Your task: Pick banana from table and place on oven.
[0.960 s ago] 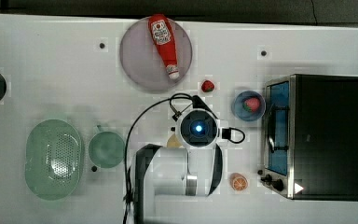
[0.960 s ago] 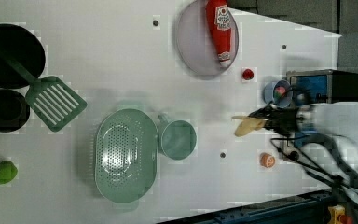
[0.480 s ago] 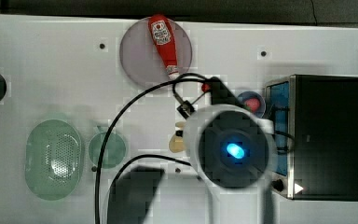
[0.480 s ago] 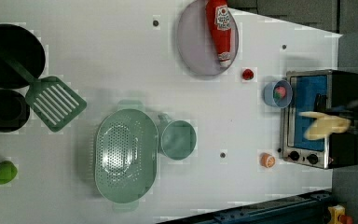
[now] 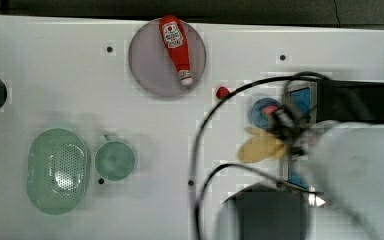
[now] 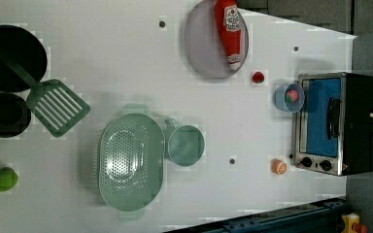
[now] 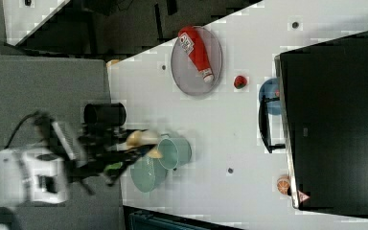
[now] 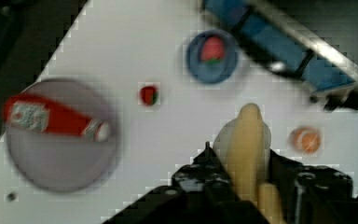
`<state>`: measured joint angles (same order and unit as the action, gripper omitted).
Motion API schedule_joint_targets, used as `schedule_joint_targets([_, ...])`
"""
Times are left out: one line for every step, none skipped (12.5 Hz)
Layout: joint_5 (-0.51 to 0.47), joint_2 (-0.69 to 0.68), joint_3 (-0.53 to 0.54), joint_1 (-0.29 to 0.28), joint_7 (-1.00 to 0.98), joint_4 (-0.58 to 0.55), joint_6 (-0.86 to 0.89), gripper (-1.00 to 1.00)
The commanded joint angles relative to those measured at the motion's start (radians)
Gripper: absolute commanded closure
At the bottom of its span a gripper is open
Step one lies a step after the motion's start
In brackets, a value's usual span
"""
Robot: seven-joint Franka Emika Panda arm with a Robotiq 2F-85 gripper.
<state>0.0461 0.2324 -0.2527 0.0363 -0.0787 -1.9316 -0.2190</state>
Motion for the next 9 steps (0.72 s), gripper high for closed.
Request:
schedule_joint_targets([0.028, -0.127, -0.161, 0.021, -0.281, -0.021, -0.087, 0.43])
schedule_joint_targets([0.027, -0.165, -0.209, 0.022, -0.369, -0.021, -0.156, 0.43])
schedule_joint_targets([0.027, -0.206, -0.252, 0.023, -0.458, -0.021, -0.22, 0.43])
schedule_joint_targets([0.027, -0.248, -0.288, 0.024, -0.529, -0.019, -0.271, 0.43])
schedule_joint_targets([0.027, -0.291, -0.316, 0.025, -0.579, -0.011, -0.309, 0.43])
schedule_joint_targets([0.026, -0.329, -0.335, 0.026, -0.628, 0.003, -0.33, 0.43])
schedule_joint_targets([0.02, -0.363, -0.348, 0.026, -0.667, 0.019, -0.34, 0.43])
schedule_joint_targets([0.014, -0.391, -0.356, 0.029, -0.702, 0.032, -0.339, 0.43])
schedule_joint_targets([0.004, -0.413, -0.361, 0.031, -0.737, 0.038, -0.339, 0.33])
